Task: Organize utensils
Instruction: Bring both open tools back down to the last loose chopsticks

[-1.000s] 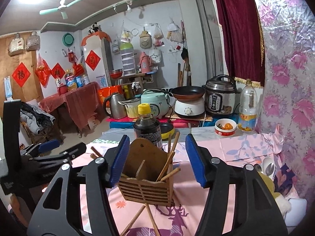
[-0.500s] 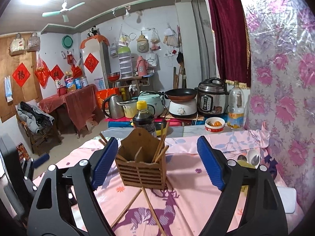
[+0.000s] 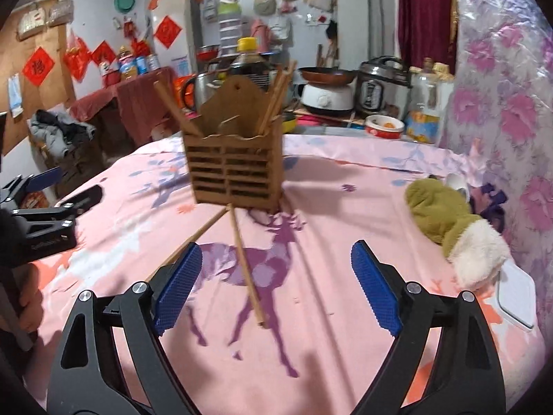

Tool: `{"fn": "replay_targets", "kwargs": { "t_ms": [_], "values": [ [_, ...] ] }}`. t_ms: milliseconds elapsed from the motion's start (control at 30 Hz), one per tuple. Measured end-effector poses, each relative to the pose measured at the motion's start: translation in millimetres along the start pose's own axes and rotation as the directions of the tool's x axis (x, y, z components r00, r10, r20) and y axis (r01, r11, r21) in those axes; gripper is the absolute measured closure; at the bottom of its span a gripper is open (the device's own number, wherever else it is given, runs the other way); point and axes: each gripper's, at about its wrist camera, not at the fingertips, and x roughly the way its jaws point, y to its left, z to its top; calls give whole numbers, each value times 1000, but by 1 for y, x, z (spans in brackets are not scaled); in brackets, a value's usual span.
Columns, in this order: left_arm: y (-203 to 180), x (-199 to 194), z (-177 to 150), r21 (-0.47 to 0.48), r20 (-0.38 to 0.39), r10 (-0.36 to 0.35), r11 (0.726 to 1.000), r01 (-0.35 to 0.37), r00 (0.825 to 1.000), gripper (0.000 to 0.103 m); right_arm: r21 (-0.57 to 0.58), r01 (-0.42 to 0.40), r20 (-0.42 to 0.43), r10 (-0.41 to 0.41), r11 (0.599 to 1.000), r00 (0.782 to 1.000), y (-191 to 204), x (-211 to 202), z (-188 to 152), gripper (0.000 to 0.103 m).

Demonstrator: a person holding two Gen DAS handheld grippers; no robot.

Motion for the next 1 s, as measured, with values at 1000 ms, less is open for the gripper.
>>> {"fn": "replay_targets", "kwargs": {
  "t_ms": [1000],
  "values": [
    [-12, 29, -7, 34, -127, -46, 998, 51, 991, 6, 165, -88, -80, 102, 982, 992, -28, 13, -2, 44]
  ]
}}
